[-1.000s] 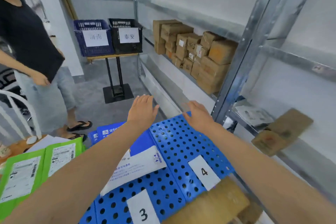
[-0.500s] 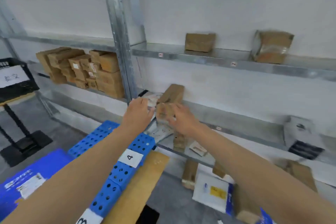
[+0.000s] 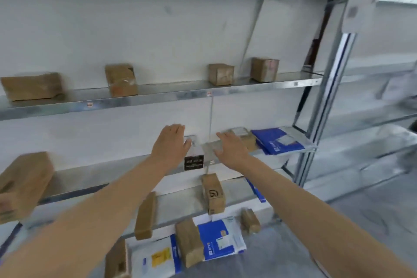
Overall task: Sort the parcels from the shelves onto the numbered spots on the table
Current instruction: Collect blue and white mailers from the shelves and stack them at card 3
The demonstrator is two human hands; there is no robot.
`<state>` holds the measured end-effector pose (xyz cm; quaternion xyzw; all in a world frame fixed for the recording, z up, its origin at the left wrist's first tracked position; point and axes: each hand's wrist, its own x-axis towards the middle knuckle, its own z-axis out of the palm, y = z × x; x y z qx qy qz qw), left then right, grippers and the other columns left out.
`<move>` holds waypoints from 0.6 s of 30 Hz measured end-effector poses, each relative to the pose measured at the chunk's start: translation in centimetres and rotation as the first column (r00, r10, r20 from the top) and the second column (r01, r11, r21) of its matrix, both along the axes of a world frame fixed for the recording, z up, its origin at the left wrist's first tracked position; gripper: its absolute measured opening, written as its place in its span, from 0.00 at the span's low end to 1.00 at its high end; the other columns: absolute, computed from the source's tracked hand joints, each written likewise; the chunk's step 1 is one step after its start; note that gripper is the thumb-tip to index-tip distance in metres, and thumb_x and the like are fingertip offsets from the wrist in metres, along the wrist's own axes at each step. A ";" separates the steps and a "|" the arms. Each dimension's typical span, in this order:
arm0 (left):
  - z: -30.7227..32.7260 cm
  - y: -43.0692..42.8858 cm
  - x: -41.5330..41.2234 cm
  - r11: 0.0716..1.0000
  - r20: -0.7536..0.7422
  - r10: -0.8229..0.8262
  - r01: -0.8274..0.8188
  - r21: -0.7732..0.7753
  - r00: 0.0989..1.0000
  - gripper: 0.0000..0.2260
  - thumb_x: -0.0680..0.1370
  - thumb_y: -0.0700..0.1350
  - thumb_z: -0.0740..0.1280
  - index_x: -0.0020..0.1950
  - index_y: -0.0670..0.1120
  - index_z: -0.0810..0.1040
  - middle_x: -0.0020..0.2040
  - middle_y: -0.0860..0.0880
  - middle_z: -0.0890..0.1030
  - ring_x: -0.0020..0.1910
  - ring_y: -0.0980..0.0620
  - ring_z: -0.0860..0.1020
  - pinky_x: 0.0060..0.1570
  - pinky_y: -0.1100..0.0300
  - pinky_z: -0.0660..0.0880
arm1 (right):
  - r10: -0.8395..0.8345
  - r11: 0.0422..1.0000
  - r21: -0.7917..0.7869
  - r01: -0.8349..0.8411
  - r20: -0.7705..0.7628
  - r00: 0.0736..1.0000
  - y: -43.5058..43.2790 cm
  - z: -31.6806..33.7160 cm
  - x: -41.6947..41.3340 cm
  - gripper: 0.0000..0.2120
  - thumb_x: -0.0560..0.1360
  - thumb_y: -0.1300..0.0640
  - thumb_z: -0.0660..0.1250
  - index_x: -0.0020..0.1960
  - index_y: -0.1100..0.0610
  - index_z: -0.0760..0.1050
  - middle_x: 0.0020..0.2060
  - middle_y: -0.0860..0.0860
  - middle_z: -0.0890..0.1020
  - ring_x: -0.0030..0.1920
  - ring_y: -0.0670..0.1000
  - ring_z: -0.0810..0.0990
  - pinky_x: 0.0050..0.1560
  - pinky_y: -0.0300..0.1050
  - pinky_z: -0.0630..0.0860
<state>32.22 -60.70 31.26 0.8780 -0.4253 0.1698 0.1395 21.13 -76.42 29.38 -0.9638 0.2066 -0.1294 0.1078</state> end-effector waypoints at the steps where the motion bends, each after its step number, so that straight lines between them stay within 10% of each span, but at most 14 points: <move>1: 0.3 -2.2 -0.9 0.999 -0.005 -0.050 0.050 -0.007 0.999 0.22 0.82 0.51 0.55 0.73 0.40 0.64 0.72 0.43 0.68 0.70 0.44 0.65 0.71 0.55 0.58 | -0.050 0.999 0.002 0.050 0.006 0.999 -1.7 0.1 -1.5 0.24 0.79 0.51 0.59 0.72 0.59 0.63 0.68 0.56 0.69 0.67 0.58 0.68 0.67 0.51 0.64; 18: -1.9 -30.9 -3.9 0.929 -0.211 -0.369 0.352 -0.116 0.905 0.18 0.83 0.50 0.55 0.68 0.41 0.69 0.66 0.45 0.73 0.65 0.48 0.69 0.63 0.56 0.68 | -0.393 0.920 0.006 0.393 -0.012 0.920 -25.1 0.5 -9.4 0.24 0.80 0.52 0.59 0.73 0.57 0.62 0.69 0.54 0.69 0.68 0.55 0.67 0.68 0.47 0.62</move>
